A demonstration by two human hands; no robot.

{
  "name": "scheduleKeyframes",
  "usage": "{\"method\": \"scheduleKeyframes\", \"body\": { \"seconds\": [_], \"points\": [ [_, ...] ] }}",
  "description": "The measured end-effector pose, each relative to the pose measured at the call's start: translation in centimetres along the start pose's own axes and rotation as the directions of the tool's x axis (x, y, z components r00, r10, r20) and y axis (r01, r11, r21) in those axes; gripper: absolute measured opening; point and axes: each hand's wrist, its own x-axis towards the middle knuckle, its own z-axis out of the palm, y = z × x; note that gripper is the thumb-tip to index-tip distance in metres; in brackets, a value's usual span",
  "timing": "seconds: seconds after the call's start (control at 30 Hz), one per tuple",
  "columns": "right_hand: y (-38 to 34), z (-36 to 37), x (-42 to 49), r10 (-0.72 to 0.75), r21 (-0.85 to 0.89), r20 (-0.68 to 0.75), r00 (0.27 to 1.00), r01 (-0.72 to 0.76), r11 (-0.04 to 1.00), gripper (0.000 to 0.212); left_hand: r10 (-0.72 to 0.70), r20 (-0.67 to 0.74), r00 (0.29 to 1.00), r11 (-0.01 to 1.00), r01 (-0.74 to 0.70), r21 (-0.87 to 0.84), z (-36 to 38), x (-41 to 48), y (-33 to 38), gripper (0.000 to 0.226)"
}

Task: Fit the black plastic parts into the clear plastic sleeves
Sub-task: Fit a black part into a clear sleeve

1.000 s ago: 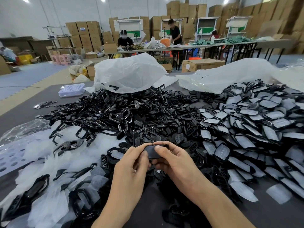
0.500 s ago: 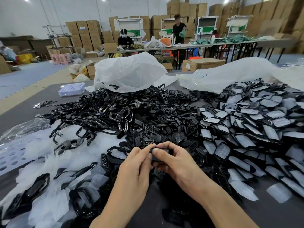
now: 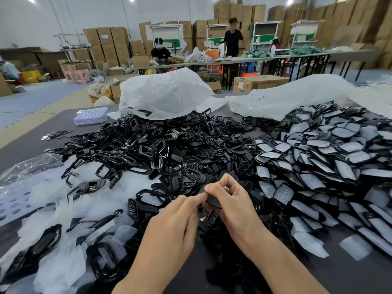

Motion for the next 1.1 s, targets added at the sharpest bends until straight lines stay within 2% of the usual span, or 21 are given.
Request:
{"method": "scheduleKeyframes", "body": {
  "seconds": [0.1, 0.2, 0.3, 0.4, 0.53, 0.63, 0.77, 0.87, 0.93, 1.0, 1.1],
  "points": [
    [0.0, 0.0, 0.1, -0.019, -0.018, -0.054, 0.998, 0.018, 1.000, 0.051, 0.047, 0.085, 0.995, 0.999, -0.047, 0.000, 0.3, -0.1, 0.7, 0.040],
    [-0.3, -0.3, 0.1, -0.005, 0.020, -0.055, 0.998, 0.006, 1.000, 0.047, 0.077, 0.146, 0.986, 0.997, -0.078, -0.001, 0.8, -0.1, 1.5, 0.046],
    [-0.3, -0.4, 0.2, -0.018, 0.003, -0.060, 0.998, 0.018, 1.000, 0.044, 0.091, 0.118, 0.989, 0.996, -0.093, 0.013, 0.8, -0.1, 1.6, 0.047],
    [0.0, -0.1, 0.3, -0.060, -0.086, -0.070, 0.996, 0.054, 0.995, 0.047, 0.057, 0.046, 0.997, 0.998, -0.058, 0.018, 0.1, 0.0, 1.1, 0.040],
    [0.1, 0.2, 0.2, -0.081, -0.153, -0.070, 0.994, 0.069, 0.986, 0.048, 0.031, -0.018, 0.999, 0.992, -0.029, 0.124, -0.9, 0.4, -0.2, 0.035],
    [0.0, 0.3, 0.1, -0.082, -0.173, -0.093, 0.992, 0.065, 0.983, 0.048, -0.026, -0.084, 0.996, 0.977, 0.043, 0.209, -1.5, 0.6, -1.1, 0.033],
    [-0.4, 0.3, 0.0, -0.085, -0.171, -0.118, 0.989, 0.064, 0.983, 0.040, -0.038, -0.175, 0.984, 0.984, 0.067, 0.163, -1.4, 0.6, -1.2, 0.032],
    [-0.4, 0.5, -0.2, -0.075, -0.172, -0.117, 0.990, 0.055, 0.984, 0.034, 0.057, -0.084, 0.995, 0.996, -0.051, 0.075, -0.8, 0.3, -0.5, 0.031],
    [-0.4, 0.6, -0.3, -0.073, -0.157, -0.104, 0.992, 0.056, 0.986, 0.033, 0.107, 0.010, 0.994, 0.990, -0.107, 0.095, -0.7, 0.2, -0.3, 0.032],
    [-0.4, 0.7, -0.3, -0.072, -0.161, -0.096, 0.993, 0.056, 0.985, 0.031, 0.096, 0.016, 0.995, 0.977, -0.097, 0.190, -0.7, 0.4, -0.7, 0.032],
    [0.0, 0.7, -0.4, -0.061, -0.201, -0.087, 0.994, 0.042, 0.979, 0.028, 0.024, -0.049, 0.999, 0.962, -0.010, 0.273, -1.0, 0.7, -1.2, 0.026]
  ]
}}
